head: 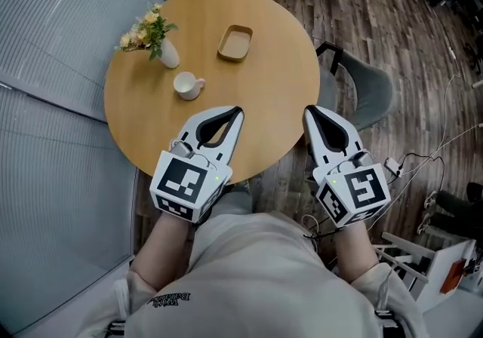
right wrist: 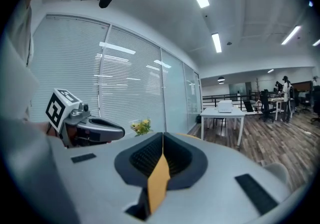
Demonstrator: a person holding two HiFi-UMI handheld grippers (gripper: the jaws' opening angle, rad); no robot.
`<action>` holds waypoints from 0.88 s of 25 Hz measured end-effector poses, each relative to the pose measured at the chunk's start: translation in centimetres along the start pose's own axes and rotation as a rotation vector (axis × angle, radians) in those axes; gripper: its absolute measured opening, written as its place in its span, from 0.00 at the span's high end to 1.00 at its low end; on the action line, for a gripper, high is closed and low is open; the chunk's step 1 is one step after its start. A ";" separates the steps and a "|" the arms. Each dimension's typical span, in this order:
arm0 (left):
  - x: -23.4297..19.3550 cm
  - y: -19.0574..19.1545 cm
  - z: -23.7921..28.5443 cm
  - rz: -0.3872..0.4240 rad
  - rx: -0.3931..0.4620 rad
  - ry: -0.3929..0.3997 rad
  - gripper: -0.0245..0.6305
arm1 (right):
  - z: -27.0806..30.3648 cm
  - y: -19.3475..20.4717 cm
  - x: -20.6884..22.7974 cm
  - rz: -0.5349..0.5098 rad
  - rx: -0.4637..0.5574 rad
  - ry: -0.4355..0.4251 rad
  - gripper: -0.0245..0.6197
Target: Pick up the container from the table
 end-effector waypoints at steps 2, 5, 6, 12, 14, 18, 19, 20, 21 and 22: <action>-1.4 -0.1 1.0 0.006 -0.003 0.020 0.93 | 1.8 -0.3 0.3 0.011 -0.006 0.008 0.92; -3.4 0.2 2.1 -0.001 -0.005 0.044 0.93 | 4.4 -0.6 0.6 0.012 -0.020 0.020 0.92; -4.1 0.4 2.3 -0.009 -0.007 0.049 0.93 | 5.2 -0.7 0.6 0.012 -0.026 0.023 0.92; -6.7 1.8 2.8 -0.082 -0.008 0.032 0.93 | 8.0 -0.8 0.5 0.006 -0.058 0.019 0.92; -7.3 2.0 2.9 -0.086 -0.007 0.020 0.93 | 8.7 -0.7 0.4 0.001 -0.068 0.009 0.92; -7.9 1.7 3.2 -0.071 -0.007 0.008 0.93 | 9.7 -0.4 0.1 0.010 -0.078 -0.016 0.92; -8.0 1.5 3.2 -0.073 -0.005 -0.001 0.93 | 9.9 -0.4 0.1 0.012 -0.078 -0.022 0.92; -8.2 1.3 3.3 -0.077 -0.005 -0.014 0.93 | 10.1 -0.3 0.2 0.016 -0.077 -0.025 0.92; -8.3 1.1 3.3 -0.080 -0.006 -0.025 0.93 | 10.3 -0.2 0.4 0.021 -0.075 -0.027 0.92; -8.4 1.0 3.5 -0.080 -0.008 -0.034 0.93 | 10.5 -0.2 0.7 0.026 -0.074 -0.027 0.92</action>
Point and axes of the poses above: the fingertips, and each gripper's own axes: z forward along the fingers, x to its right, y out of its underside, the point moved 7 cm from there along -z, backward along the fingers, and after that the axes turned 1 degree about z, right-handed, at the moved point
